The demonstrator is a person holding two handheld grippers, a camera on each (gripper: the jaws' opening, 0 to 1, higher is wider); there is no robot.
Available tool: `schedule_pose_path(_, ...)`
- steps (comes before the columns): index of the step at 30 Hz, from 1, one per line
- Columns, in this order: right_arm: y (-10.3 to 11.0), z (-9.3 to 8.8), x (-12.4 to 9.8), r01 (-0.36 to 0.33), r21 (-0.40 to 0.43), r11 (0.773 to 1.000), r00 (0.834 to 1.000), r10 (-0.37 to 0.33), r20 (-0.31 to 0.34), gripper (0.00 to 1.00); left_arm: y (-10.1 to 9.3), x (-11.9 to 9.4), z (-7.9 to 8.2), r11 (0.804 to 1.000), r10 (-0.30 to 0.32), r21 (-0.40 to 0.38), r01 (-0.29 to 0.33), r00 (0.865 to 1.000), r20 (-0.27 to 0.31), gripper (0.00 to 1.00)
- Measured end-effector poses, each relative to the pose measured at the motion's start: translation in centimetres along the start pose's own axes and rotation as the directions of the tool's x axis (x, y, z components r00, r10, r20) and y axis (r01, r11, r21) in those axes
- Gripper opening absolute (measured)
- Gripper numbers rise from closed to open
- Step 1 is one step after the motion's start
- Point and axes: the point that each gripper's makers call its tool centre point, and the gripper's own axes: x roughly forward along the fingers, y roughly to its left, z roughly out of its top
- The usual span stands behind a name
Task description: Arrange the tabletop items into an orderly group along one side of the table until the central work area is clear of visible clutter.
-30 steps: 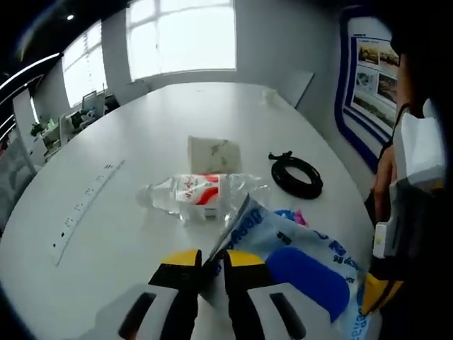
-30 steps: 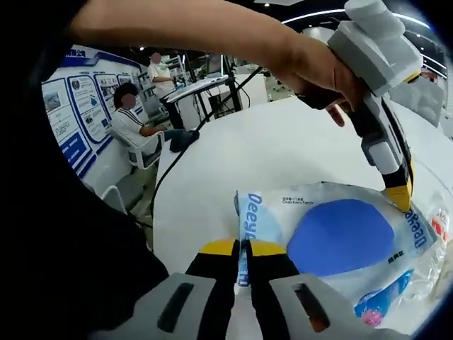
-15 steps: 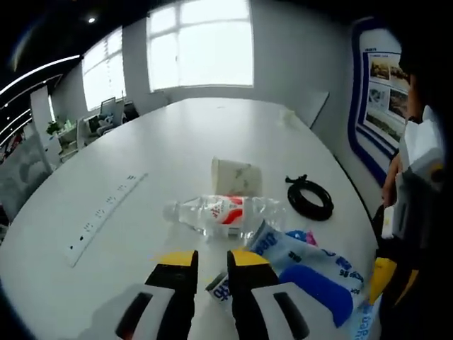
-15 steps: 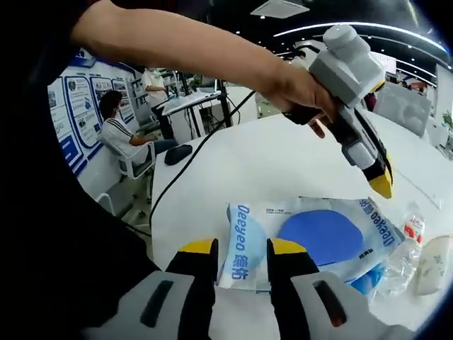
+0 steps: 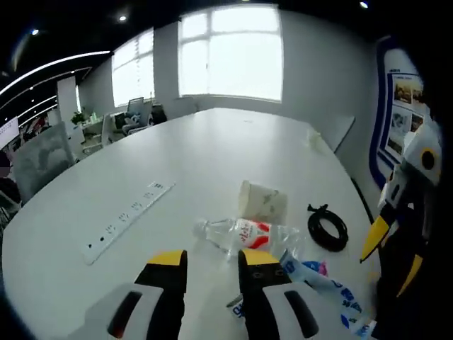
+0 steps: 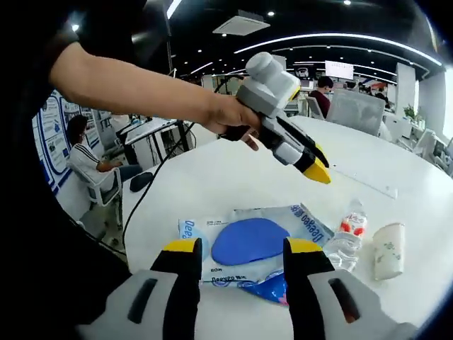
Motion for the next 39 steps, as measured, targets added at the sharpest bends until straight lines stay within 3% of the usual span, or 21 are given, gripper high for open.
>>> schedule_pose_path(8, -3.9, 0.1, -2.2, 0.1, 0.065, 0.993, 0.995, -0.102, 0.016, 0.56, 0.0, 1.1, 1.1, 0.998, 0.02, -0.054, -0.019, 1.0, 0.007, 0.37)
schedule_pose_path(14, -7.0, -0.6, -3.5, 0.179, 0.103, 0.979, 0.984, -0.18, 0.001, 0.66, 0.7, 3.2, 1.1, 0.993, 0.053, -0.105, -0.056, 0.998, -0.028, 0.4)
schedule_pose_path(21, -9.2, -1.3, -4.8, 0.229, 0.156, 0.961, 0.973, -0.232, 0.0, 0.75, 1.5, 5.0, 1.1, 0.98, 0.096, -0.167, -0.104, 0.994, -0.059, 0.44)
schedule_pose_path(25, -10.0, -1.7, -5.3, 0.245, 0.173, 0.954, 0.969, -0.248, -0.003, 0.77, 2.1, 6.2, 1.0, 0.963, 0.107, -0.24, -0.12, 0.992, -0.068, 0.44)
schedule_pose_path(29, -10.5, -2.1, -5.6, 0.257, 0.176, 0.95, 0.966, -0.259, -0.011, 0.78, 2.1, 7.0, 0.6, 0.933, 0.116, -0.33, -0.141, 0.989, -0.096, 0.43)
schedule_pose_path(33, -10.8, -2.5, -5.7, 0.264, 0.184, 0.947, 0.964, -0.265, -0.019, 0.77, 2.2, 8.2, -0.3, 0.926, 0.119, -0.34, -0.162, 0.982, -0.143, 0.43)
schedule_pose_path(39, -10.9, -3.5, -5.5, 0.265, 0.21, 0.941, 0.964, -0.263, -0.034, 0.76, 2.5, 9.7, -0.8, 0.898, 0.126, -0.395, -0.195, 0.973, -0.194, 0.42)
